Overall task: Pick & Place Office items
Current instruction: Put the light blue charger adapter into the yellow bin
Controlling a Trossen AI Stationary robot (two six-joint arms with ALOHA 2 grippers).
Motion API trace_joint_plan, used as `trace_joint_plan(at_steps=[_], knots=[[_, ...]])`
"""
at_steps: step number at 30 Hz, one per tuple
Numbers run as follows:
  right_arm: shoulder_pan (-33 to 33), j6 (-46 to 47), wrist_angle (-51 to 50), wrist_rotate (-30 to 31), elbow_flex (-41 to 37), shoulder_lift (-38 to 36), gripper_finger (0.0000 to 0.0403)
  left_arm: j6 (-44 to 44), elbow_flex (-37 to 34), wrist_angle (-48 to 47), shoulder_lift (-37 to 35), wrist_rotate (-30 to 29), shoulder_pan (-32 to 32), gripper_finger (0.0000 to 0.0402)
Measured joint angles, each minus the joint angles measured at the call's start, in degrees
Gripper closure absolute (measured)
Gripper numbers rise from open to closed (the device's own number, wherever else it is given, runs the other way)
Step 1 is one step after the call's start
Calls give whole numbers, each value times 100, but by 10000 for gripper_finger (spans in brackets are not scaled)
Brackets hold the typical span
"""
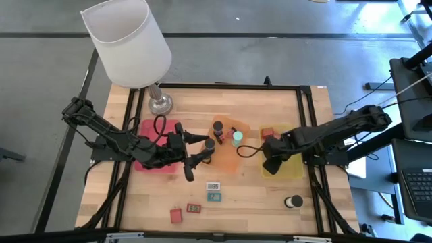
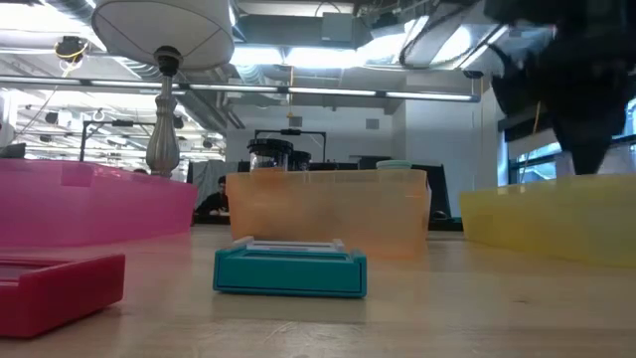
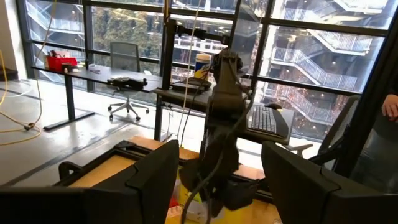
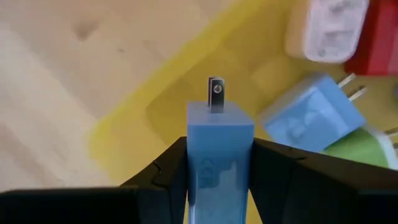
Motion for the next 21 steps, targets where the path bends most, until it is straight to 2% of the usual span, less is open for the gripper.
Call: trace_joint_plan(at_steps=[8,21], knots=[[-2,879,968,384,-640,0,276,10,0,-2,2,0,6,176],[-2,1399,1149,827,-845,0,267,15,0,-16,2,0,6,175]])
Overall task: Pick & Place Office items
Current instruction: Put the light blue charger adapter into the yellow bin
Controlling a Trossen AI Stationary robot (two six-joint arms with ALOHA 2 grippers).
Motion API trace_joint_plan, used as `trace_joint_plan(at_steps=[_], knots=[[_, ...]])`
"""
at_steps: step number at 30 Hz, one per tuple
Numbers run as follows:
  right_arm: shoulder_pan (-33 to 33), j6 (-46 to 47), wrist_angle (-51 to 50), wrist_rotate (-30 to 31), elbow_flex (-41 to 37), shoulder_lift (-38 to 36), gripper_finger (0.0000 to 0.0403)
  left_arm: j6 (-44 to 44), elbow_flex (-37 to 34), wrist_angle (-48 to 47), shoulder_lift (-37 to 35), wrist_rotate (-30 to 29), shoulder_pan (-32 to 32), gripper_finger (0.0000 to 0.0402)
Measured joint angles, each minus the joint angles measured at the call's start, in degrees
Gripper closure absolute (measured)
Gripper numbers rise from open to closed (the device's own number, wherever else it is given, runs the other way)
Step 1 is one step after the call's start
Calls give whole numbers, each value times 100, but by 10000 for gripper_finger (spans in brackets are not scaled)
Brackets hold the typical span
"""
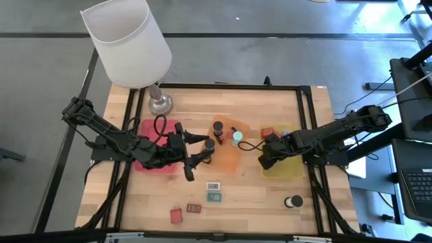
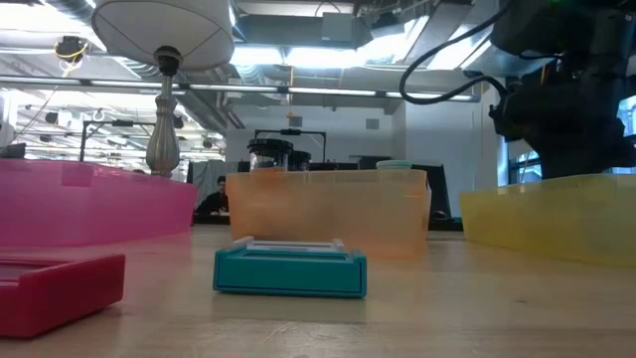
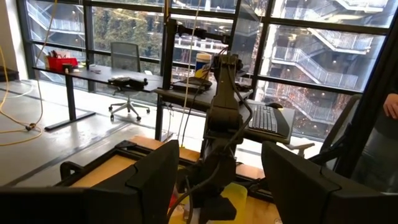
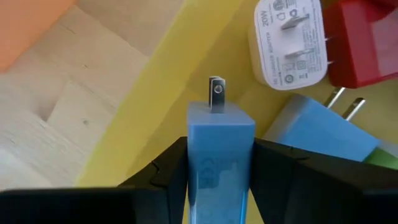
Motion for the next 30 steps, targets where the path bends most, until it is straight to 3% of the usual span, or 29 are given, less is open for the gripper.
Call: trace_joint_plan(at_steps=[21,30], knots=[[0,694,307,457,0,0,245,-10,0,-285,2,-2,0,174],[0,694,458,409,2,0,183,-316,0,-285,2,0,0,174]])
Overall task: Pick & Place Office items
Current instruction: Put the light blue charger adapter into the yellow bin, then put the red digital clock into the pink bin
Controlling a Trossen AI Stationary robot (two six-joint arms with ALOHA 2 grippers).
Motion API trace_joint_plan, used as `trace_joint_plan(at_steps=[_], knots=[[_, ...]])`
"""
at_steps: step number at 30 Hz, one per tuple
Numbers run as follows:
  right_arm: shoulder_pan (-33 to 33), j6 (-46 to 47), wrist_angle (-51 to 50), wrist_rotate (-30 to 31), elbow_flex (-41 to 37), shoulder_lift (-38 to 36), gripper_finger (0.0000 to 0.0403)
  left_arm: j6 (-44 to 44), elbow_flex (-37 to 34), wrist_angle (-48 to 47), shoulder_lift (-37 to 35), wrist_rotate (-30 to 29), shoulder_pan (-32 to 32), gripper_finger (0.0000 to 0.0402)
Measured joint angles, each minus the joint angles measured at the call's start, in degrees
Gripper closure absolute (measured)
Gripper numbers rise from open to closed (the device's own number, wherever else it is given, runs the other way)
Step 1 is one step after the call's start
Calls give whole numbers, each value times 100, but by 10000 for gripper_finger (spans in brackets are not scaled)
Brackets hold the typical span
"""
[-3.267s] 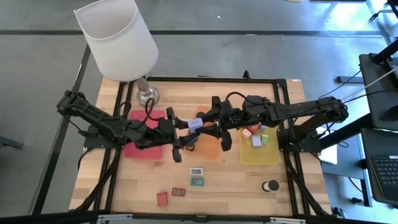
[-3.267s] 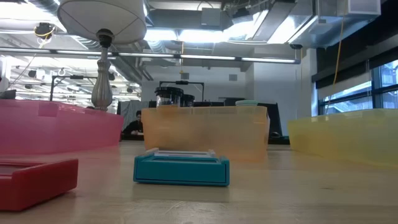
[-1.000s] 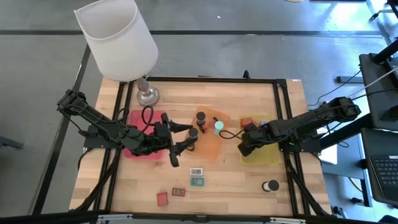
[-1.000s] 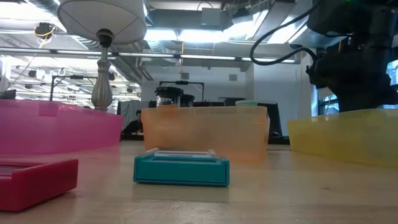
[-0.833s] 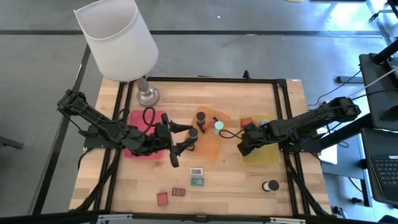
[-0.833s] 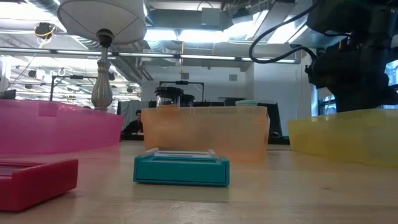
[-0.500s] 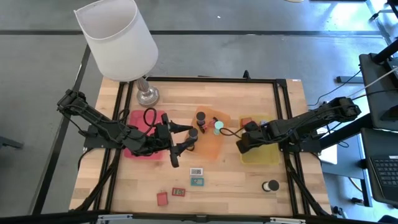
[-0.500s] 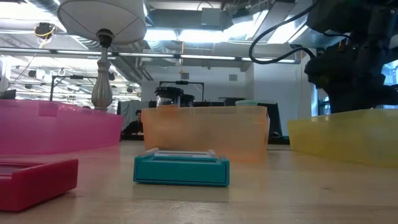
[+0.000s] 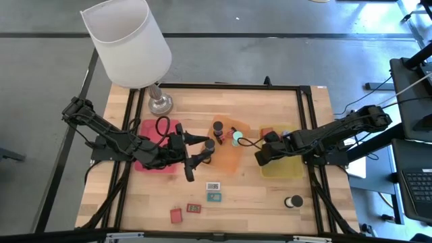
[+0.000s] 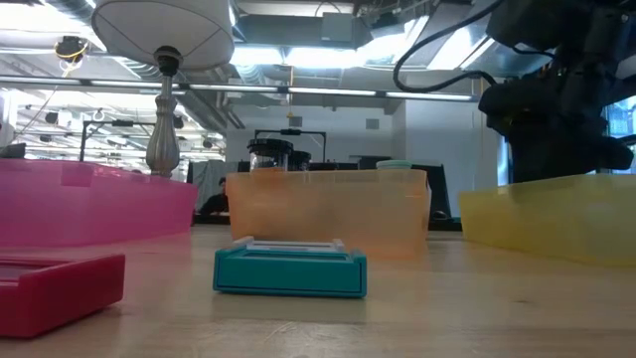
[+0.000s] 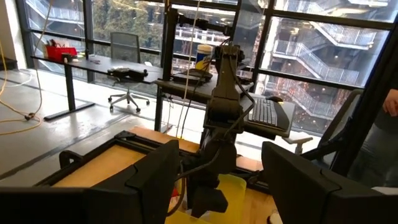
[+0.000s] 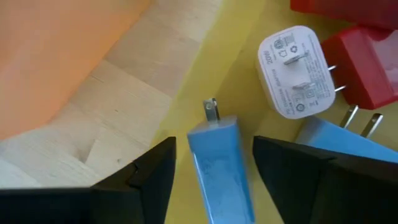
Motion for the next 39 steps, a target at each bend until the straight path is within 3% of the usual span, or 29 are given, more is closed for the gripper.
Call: trace_joint_plan(at_steps=[4,10,15,22,25,29,34,39], knots=[[0,-2,7,-188,0,-19,154,-170,0,-227,0,144,-13,174],[20,-245,-110,-280,150,-92,140,-1649,0,-1360,0,704,29,174],[17,-759,-661,-275,700,-134,142,-3109,0,-2251,0,1556,146,175],[17,-1538,-1237,5,1755,-138,142,-4414,0,-3819,20,3083,172,174],[17,-1839,-1255,129,2159,-138,142,-5653,0,-4553,118,3442,-14,175],[17,-2170,-1257,196,2583,-138,142,-7272,0,-5122,348,3504,-379,175],[17,-2578,-1259,196,2917,-140,142,-8853,0,-5132,811,3573,-849,173],[15,-2993,-1256,198,3055,-140,142,-10255,0,-5100,1440,4221,-1229,173]])
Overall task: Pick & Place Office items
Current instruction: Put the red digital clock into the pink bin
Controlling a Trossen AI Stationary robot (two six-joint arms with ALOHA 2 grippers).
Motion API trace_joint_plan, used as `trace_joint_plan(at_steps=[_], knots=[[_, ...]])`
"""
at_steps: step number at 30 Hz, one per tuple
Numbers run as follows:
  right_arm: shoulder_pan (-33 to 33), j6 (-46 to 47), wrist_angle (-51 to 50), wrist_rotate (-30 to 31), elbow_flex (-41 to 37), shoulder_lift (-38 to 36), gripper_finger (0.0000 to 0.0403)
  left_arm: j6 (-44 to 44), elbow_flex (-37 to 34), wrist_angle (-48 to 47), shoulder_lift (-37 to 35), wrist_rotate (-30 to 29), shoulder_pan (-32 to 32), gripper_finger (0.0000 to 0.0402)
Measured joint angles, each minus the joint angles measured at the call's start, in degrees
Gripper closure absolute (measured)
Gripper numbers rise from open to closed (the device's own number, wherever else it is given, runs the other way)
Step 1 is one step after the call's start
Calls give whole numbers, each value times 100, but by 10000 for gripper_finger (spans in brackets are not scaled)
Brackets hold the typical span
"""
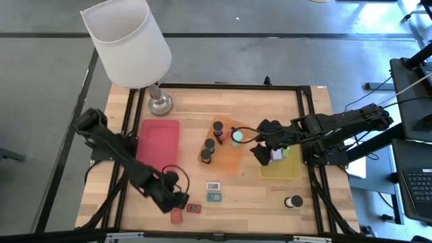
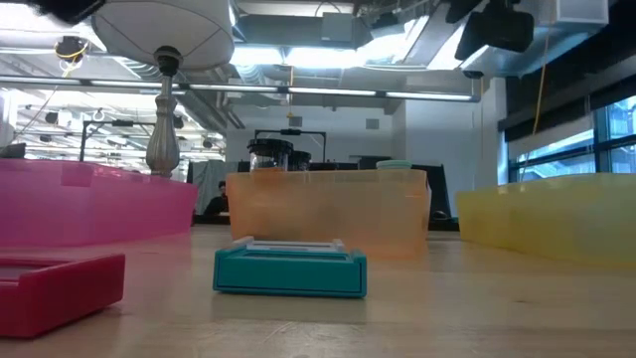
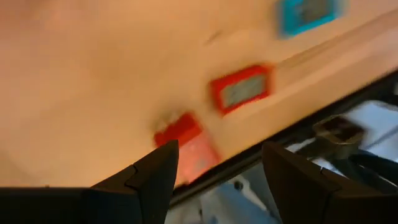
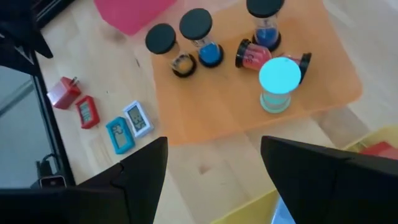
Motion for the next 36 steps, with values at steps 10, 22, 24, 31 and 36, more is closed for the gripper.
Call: trace_joint_plan(at_steps=[10,22,24,31,36], knots=[[-103,-453,0,-5,11,0,142,-1234,0,868,859,692,-309,173],[-154,-615,0,-48,11,2,142,-1729,0,1008,1091,757,-330,173],[-155,-618,2,-48,11,2,142,-1629,0,1016,1091,673,-319,173],[-155,-785,2,-48,11,2,142,1036,0,2136,1091,-551,-145,173],[-155,-811,3,-48,11,2,142,4190,0,2689,1091,-1151,-81,174]])
